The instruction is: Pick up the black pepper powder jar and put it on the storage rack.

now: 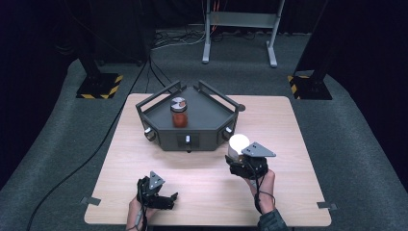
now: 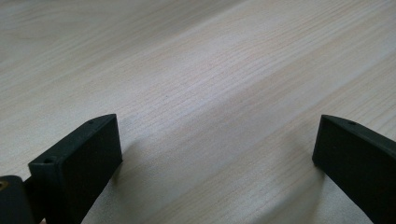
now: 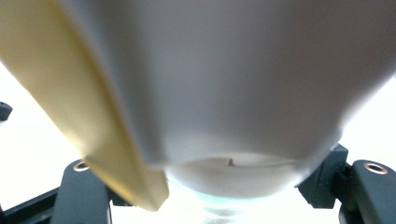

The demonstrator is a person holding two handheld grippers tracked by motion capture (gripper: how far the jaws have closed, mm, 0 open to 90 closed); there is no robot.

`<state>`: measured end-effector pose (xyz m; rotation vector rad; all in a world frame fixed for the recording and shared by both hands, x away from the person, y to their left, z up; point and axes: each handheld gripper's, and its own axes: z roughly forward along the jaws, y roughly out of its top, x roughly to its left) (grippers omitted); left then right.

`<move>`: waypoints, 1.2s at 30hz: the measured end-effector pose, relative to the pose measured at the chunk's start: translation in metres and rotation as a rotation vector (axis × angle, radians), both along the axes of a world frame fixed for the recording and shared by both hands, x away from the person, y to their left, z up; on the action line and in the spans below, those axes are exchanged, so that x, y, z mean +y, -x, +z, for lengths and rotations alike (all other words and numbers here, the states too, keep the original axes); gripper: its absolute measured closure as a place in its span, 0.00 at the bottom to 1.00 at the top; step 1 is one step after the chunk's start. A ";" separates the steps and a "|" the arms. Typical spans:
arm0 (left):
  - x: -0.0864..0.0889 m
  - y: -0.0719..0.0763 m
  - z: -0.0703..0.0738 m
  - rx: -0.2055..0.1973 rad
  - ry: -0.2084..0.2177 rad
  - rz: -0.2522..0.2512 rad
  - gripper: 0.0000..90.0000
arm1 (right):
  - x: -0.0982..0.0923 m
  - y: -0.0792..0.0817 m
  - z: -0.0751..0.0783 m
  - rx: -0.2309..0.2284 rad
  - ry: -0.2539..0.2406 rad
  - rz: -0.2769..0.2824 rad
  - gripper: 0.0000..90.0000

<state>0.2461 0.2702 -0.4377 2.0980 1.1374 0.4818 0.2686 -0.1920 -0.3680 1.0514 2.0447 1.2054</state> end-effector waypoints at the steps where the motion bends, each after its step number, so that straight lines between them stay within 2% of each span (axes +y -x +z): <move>1: 0.000 0.000 0.000 0.000 0.000 0.000 0.01 | 0.000 -0.001 0.000 -0.001 0.001 0.001 0.33; 36: 0.000 0.000 0.000 -0.001 -0.002 -0.002 0.01 | 0.018 -0.028 0.018 -0.019 0.025 0.053 0.33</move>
